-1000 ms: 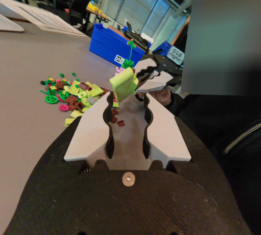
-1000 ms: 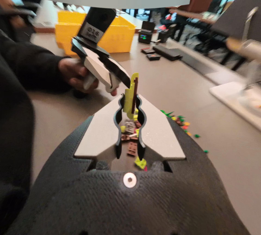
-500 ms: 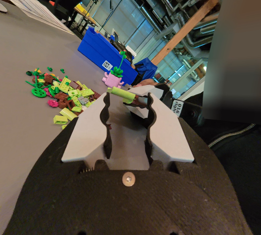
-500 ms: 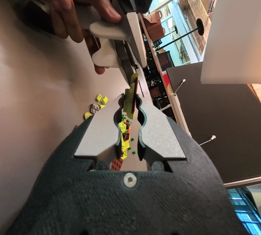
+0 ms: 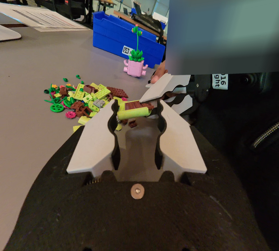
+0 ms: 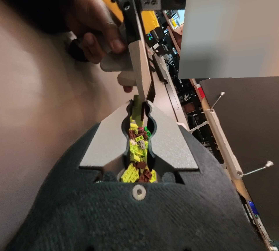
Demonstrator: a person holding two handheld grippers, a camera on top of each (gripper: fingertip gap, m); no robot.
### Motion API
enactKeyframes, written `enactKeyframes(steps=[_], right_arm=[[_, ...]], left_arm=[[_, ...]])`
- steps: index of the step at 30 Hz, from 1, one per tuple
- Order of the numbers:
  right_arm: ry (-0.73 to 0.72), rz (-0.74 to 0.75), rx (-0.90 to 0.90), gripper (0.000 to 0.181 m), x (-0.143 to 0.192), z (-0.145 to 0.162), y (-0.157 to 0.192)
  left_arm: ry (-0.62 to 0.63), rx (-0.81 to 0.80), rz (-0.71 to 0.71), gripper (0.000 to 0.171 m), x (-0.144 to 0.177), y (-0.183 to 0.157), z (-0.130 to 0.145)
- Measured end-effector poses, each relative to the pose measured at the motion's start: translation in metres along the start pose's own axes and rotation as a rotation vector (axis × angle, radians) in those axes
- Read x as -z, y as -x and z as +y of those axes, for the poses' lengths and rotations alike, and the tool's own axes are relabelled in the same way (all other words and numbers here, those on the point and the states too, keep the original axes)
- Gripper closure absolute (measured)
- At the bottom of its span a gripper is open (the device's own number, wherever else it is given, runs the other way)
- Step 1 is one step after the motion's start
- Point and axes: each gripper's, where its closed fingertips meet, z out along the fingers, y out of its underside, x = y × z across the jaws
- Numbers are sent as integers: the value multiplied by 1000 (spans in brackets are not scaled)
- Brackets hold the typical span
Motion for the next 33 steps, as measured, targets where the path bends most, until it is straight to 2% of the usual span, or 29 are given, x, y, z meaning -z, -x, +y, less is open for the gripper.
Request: enactKeyframes(steps=[2, 5, 6, 8, 11, 14, 17, 18, 20, 22, 27, 29, 33], right_arm=[[23, -44, 7, 167, -2, 4, 8], [41, -121, -6, 168, -5, 6, 22], [42, -135, -13, 168, -5, 6, 24], [39, -157, -34, 168, -6, 5, 27], [24, -184, -116, 168, -5, 4, 27], [-16, -211, -289, 168, -4, -1, 20], [-54, -361, -644, 167, -2, -8, 18], [-69, -433, -786, 167, -1, -10, 19], [-88, -545, -1055, 167, 0, -9, 18], [-70, -603, -1207, 167, 0, 0, 19], [39, -683, -1281, 167, -4, 11, 37], [83, -721, -1324, 167, -4, 13, 44], [107, -692, -1369, 162, -6, 22, 41]], left_arm=[[65, -46, -5, 128, 4, 2, 6], [147, -156, -30, 156, 12, 3, 11], [162, -189, -41, 160, 13, 3, 12], [187, -231, -44, 157, 15, 1, 15], [180, -217, -54, 136, 14, 1, 14], [153, -152, -34, 121, 14, 0, 11], [168, -55, 30, 114, 11, -6, 15], [166, -36, 49, 114, 11, -8, 15], [175, -24, 75, 125, 12, -10, 17], [219, -22, 72, 127, 12, -8, 25], [349, -21, 47, 135, 9, -3, 49], [372, 5, 59, 144, 8, -4, 53], [383, 90, 58, 156, 10, 1, 55]])
